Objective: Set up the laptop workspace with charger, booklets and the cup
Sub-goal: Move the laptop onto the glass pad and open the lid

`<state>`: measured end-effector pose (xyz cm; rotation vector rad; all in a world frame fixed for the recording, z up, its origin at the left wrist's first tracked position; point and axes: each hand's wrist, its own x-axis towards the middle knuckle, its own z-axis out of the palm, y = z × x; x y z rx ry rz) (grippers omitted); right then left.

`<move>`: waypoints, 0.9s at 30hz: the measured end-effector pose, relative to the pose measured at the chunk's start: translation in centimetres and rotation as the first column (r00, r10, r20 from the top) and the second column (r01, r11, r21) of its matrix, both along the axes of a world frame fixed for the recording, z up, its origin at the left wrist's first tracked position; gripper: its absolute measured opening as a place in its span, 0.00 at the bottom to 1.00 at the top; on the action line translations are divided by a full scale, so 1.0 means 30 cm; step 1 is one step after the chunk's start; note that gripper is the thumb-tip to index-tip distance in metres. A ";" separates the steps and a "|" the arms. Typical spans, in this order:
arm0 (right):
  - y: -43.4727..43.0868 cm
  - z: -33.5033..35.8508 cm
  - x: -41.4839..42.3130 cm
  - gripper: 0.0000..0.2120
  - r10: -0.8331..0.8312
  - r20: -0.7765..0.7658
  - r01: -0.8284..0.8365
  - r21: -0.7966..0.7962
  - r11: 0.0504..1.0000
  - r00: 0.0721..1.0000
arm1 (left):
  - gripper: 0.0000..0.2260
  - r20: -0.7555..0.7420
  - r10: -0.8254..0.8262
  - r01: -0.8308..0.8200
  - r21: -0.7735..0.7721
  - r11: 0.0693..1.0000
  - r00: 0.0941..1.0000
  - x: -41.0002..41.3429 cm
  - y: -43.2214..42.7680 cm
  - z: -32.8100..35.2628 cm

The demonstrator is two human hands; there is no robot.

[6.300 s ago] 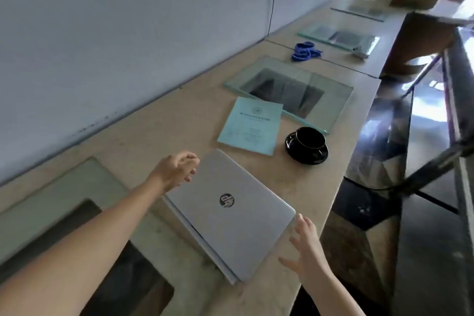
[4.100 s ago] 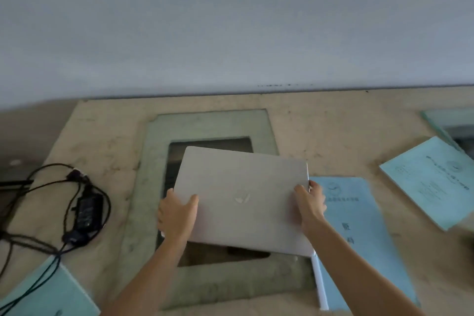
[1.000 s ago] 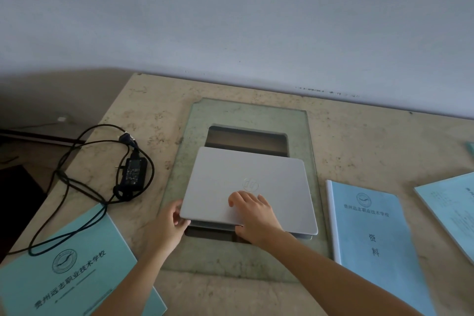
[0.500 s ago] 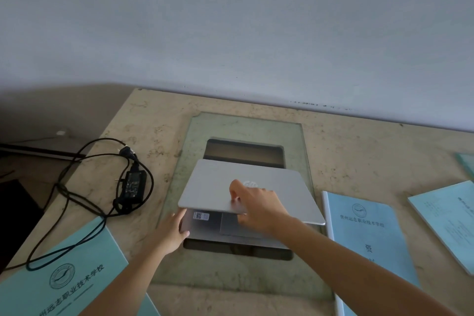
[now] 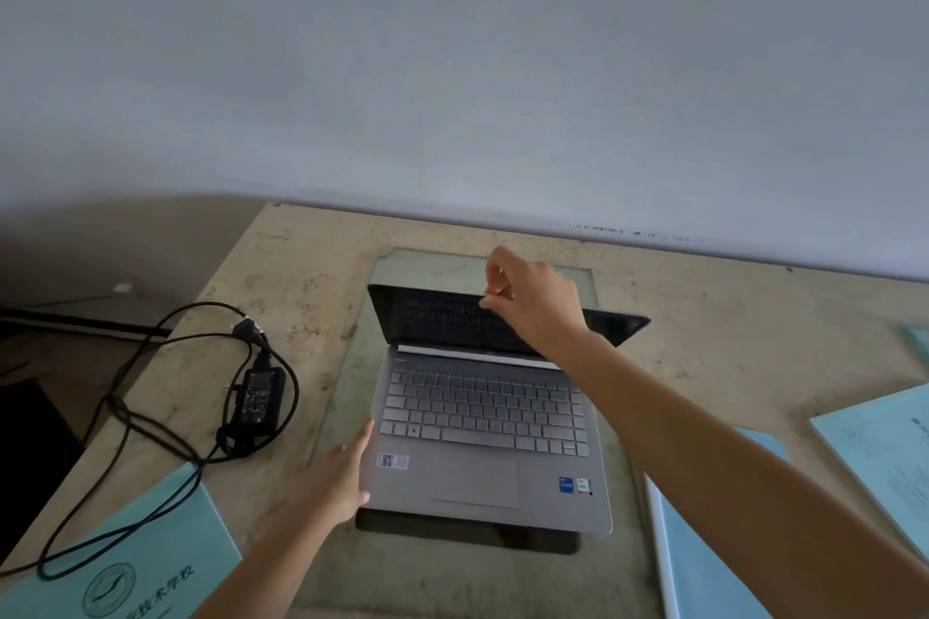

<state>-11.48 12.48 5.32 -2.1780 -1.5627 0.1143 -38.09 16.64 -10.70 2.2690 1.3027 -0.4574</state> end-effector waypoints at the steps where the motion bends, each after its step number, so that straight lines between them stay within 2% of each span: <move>1: 0.018 0.002 0.013 0.10 -0.026 -0.014 0.026 0.011 1.000 1.000 | 0.43 -0.020 -0.012 0.012 -0.005 1.000 1.000 0.005 0.006 0.000; 10: 0.180 -0.010 0.117 0.06 -0.201 -0.222 0.214 0.038 0.976 0.954 | 0.48 -0.110 -0.051 0.039 -0.113 0.993 0.993 0.046 0.050 0.017; 20: 0.307 -0.056 0.219 0.06 -0.202 -0.302 0.230 0.058 0.971 0.931 | 0.50 -0.098 -0.086 0.072 -0.137 0.988 0.991 0.049 0.072 -0.020; 27: 0.361 -0.079 0.279 0.06 -0.199 -0.350 0.217 0.012 0.976 0.915 | 0.52 -0.094 -0.086 0.069 -0.167 0.984 0.992 0.051 0.082 -0.031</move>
